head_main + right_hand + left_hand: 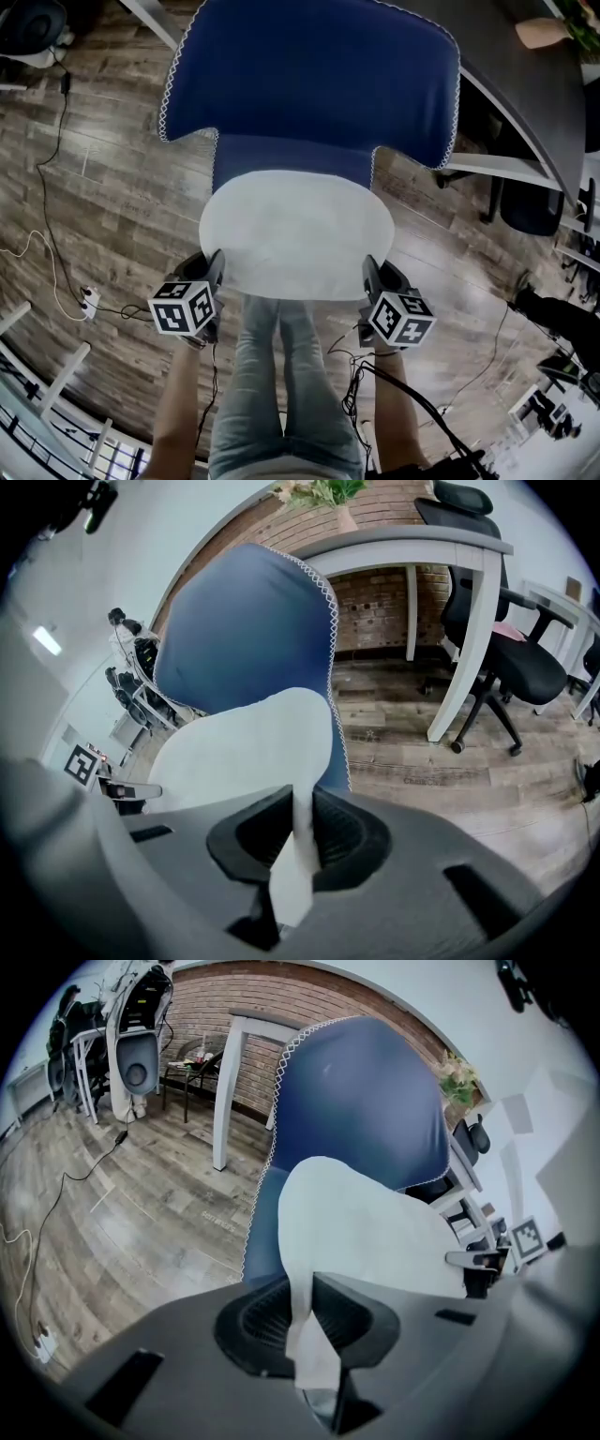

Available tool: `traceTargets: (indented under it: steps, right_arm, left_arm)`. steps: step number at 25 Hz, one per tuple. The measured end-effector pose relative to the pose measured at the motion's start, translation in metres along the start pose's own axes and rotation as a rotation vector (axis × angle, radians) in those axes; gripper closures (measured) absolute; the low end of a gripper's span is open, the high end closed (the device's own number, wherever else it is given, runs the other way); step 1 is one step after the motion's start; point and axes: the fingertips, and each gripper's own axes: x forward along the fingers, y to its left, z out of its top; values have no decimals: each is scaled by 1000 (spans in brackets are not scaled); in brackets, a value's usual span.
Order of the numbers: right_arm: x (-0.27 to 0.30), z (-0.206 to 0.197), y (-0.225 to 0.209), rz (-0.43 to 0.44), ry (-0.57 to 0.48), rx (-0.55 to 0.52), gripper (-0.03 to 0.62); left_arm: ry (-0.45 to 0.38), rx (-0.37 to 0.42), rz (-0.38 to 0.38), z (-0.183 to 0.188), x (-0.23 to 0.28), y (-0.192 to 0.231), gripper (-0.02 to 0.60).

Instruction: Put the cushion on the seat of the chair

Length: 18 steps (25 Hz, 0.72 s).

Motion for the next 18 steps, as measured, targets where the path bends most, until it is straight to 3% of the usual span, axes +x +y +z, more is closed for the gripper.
traceTargets:
  steps: [18]
  right_arm:
    - [61,10,-9,15,28,20,542]
  left_arm:
    - [6,-13,28,17,45,25,534]
